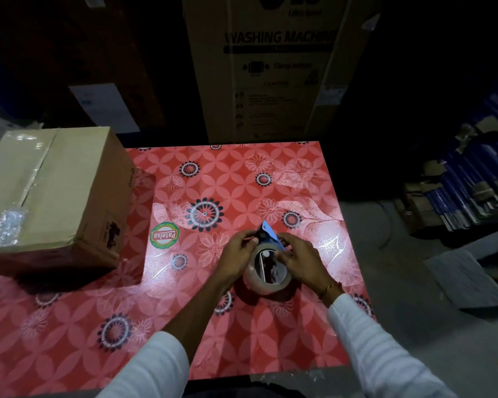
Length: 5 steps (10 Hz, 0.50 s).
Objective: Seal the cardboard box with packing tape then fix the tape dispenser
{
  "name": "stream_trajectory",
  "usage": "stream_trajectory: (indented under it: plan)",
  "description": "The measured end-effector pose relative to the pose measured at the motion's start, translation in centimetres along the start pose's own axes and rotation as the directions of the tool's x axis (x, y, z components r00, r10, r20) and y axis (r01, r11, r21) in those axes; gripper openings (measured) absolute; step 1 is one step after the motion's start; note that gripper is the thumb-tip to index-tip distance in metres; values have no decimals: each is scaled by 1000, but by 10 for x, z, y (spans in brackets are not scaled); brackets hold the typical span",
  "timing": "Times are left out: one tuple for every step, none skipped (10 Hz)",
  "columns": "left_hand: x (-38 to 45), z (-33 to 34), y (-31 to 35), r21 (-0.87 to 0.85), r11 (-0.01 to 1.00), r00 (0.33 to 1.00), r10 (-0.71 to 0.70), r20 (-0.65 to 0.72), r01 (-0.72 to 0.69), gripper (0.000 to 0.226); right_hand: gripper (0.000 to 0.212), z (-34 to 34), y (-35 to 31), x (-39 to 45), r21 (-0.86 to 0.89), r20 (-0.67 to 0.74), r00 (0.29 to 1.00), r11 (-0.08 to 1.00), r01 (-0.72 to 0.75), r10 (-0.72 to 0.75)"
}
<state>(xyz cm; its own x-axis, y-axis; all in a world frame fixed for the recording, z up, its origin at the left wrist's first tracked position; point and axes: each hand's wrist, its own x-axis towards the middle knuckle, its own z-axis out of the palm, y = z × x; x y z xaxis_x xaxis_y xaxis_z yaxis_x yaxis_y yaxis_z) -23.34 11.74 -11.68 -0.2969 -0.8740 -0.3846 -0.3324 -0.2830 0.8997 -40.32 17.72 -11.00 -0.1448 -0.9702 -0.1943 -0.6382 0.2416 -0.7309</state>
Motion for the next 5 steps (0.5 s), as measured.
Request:
stream_trajectory:
  plan:
    - [9,0,3,23,999,999,21,44,-22,34,33,-1,2,8,-53,-34,999,998,29,-30]
    - [17,1,5,22,1000,993,8,117,-10,38,34,1,3,16,-105,-54,998,994,38,-44]
    - [23,-1,6,14,1000,987,-26,161,24,42,35,1,3,19,-116,-52,997,992,45,-52]
    - [29,-4,4,23,999,983,-50,178,47,47,39,-1,5,21,-97,-37,998,994,52,-56]
    - [32,-8,1,-39,997,990,-66,128,72,47,41,1,3,23,-73,-55,998,997,26,-30]
